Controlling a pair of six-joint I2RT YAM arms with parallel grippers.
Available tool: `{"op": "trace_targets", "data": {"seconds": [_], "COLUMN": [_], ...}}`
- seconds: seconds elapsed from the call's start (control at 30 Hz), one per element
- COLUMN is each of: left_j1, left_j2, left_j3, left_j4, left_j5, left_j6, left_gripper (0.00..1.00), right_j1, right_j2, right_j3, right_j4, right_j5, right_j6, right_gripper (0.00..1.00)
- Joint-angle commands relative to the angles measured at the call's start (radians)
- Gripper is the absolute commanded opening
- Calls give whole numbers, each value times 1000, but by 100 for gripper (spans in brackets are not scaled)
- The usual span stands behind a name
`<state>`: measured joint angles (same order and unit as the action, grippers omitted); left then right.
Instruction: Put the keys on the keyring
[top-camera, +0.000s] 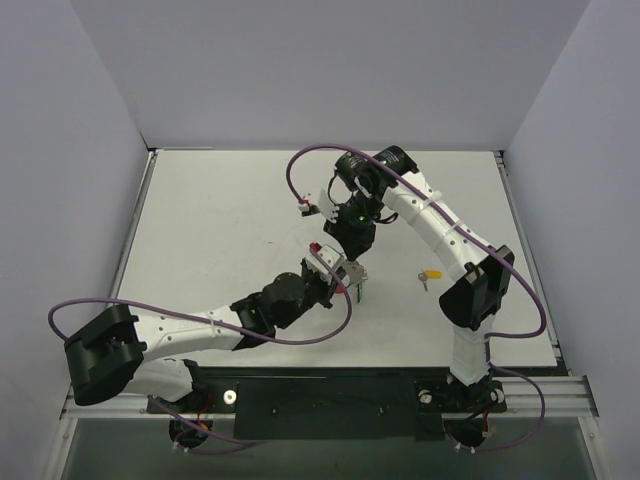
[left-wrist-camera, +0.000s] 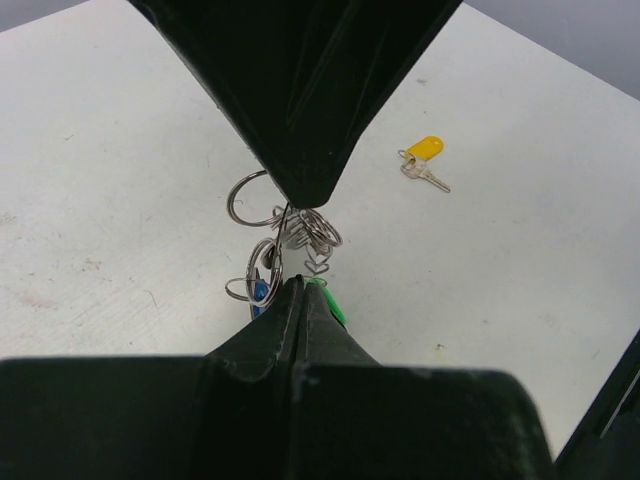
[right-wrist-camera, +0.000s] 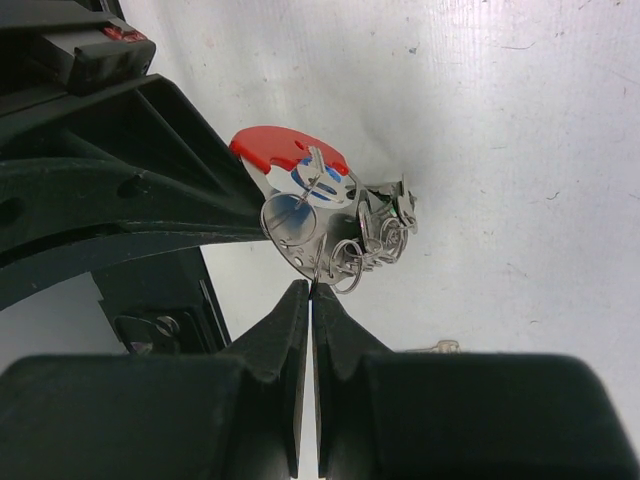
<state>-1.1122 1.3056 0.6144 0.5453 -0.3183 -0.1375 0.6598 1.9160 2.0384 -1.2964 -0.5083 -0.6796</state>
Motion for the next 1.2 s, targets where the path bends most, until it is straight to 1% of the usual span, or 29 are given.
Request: {"op": "trace_targets", "data": {"seconds": [0.0,0.1,0.2,0.27,0.37,0.43,0.47,0.5,0.53,0.57,0.6,0.63,0.67,0.73,0.77,0.8,0.87,1.03,1.17], "left_j1": [-6,-17,-26,-29,-28,-26,-23,-20,-12,-5,12,24,58,115,150,161,173,173,172], "left_j2": [-19,-28,-45,-68,-118,-159,-175,-198,-213,-239,-249,-264,-269,-273,-266,-258,-240,-198,-166], "left_j3": [62,76,62,35,-24,-60,-79,-85,-97,-102,-104,-99,-93,-68,-59,-36,1,47,79], "left_j4": [-42,-51,-4,56,125,163,171,168,151,142,115,92,58,3,-17,-54,-114,-180,-229], "left_j5": [-62,-102,-105,-88,-27,16,21,27,53,62,73,88,143,226,251,283,294,318,361], "left_j6": [-48,-63,-51,-34,-8,15,19,19,22,21,4,-34,-59,-193,-235,-284,-318,-306,-277], "left_gripper": [0,0,0,0,0,13,28,34,44,46,53,56,58,61,61,61,61,61,57], "right_j1": [-8,-8,-9,-12,-16,-20,-20,-20,-20,-20,-20,-20,-20,-20,-20,-20,-20,-20,-20], "right_j2": [-9,-11,-11,-14,-14,-17,-18,-18,-18,-18,-18,-18,-17,-18,-15,-15,-17,-15,-15], "right_j3": [-12,-21,-26,-26,-24,-24,-24,-24,-24,-24,-24,-23,-23,-24,-21,-23,-21,-21,-21], "right_j4": [-142,-139,-133,-133,-132,-132,-133,-132,-133,-132,-133,-132,-132,-132,-132,-133,-132,-132,-132], "right_j5": [-10,-12,-9,-6,-9,-10,-13,-15,-16,-18,-16,-18,-19,-19,-21,-19,-22,-24,-24], "right_j6": [17,22,25,26,28,26,26,26,26,26,26,26,26,26,28,28,28,28,28], "right_gripper": [0,0,0,0,0,0,0,0,0,0,0,0,0,0,0,0,0,0,0]}}
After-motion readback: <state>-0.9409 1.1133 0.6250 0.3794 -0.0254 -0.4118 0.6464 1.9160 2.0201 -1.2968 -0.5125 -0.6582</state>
